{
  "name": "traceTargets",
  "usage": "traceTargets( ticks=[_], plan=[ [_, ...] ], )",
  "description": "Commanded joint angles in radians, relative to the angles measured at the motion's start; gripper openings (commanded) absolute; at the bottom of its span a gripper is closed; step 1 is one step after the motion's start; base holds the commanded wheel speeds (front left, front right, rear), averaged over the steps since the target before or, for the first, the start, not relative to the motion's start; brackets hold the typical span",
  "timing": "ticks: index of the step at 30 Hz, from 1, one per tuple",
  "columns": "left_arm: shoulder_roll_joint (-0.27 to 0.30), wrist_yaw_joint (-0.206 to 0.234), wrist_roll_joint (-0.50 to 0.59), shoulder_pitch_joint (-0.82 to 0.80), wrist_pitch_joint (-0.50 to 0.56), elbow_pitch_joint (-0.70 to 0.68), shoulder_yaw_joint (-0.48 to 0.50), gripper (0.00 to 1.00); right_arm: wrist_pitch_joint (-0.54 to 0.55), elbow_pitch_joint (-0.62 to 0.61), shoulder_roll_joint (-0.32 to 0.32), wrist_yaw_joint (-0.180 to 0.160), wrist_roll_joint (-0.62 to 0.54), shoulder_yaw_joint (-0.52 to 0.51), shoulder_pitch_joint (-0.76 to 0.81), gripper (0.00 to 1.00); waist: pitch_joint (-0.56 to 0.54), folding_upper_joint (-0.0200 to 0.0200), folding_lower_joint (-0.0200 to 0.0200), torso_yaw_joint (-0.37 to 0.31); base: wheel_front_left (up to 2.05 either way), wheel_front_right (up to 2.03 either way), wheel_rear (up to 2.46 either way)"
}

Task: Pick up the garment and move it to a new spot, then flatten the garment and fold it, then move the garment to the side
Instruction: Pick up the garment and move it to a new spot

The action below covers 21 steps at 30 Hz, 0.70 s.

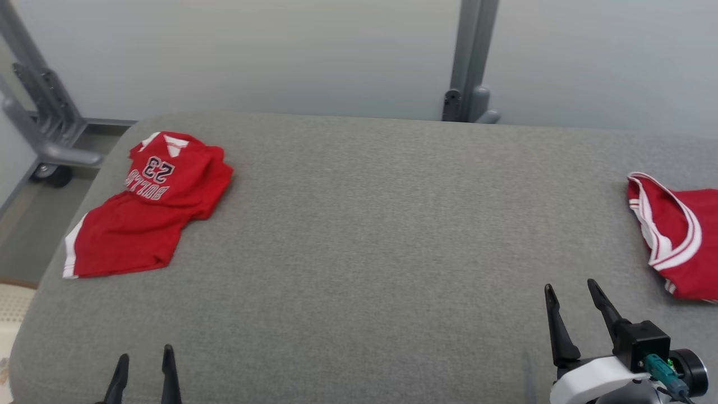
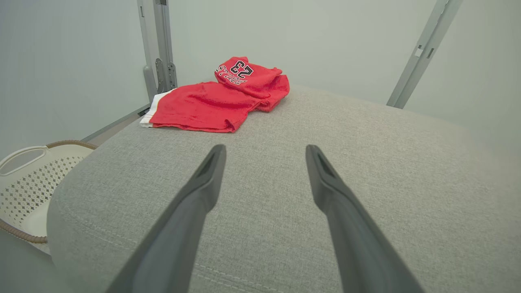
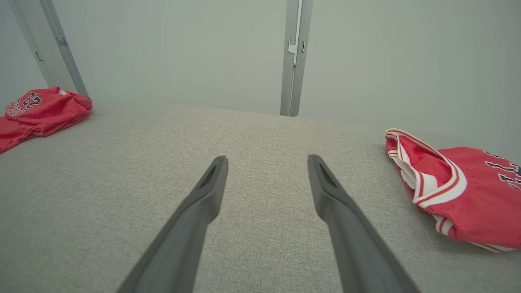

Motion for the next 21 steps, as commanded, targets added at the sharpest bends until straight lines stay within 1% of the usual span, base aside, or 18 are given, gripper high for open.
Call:
traceTargets(
  ticks=[1,6,10,14,18,21],
  plan=[
    [0.007,-0.003,0.003,0.018,-0.003,-0.002,0.017,1.00,-0.004,0.001,-0.001,-0.002,0.006,0.007,-0.014,1.00,-0.007,0.0085,0.0001,0.145,0.00,0.00,0.00],
    [0.006,-0.003,0.008,0.042,-0.003,-0.009,0.042,1.00,-0.004,0.004,-0.001,-0.002,0.020,0.027,-0.033,1.00,-0.015,0.0085,0.0001,0.205,0.00,0.00,0.00],
    [0.004,-0.003,0.000,0.052,-0.003,-0.017,0.057,1.00,-0.004,-0.005,-0.002,-0.002,0.025,0.040,-0.022,1.00,-0.016,0.0085,0.0001,0.221,0.00,0.00,0.00],
    [0.002,-0.003,-0.008,0.054,-0.003,-0.023,0.067,1.00,-0.004,-0.004,-0.002,-0.002,0.035,0.035,-0.012,1.00,-0.008,0.0085,0.0001,0.213,0.00,0.00,0.00],
    [0.001,-0.003,-0.014,0.029,-0.003,-0.023,0.071,1.00,-0.004,-0.012,-0.002,-0.002,0.015,0.020,-0.026,1.00,0.021,0.0085,0.0001,0.192,0.00,0.00,0.00],
    [0.000,-0.003,-0.023,-0.021,-0.003,-0.027,0.061,1.00,-0.004,-0.027,-0.002,-0.002,-0.016,0.007,-0.054,1.00,0.092,0.0085,0.0001,0.173,0.00,0.00,0.00]
  ],
)
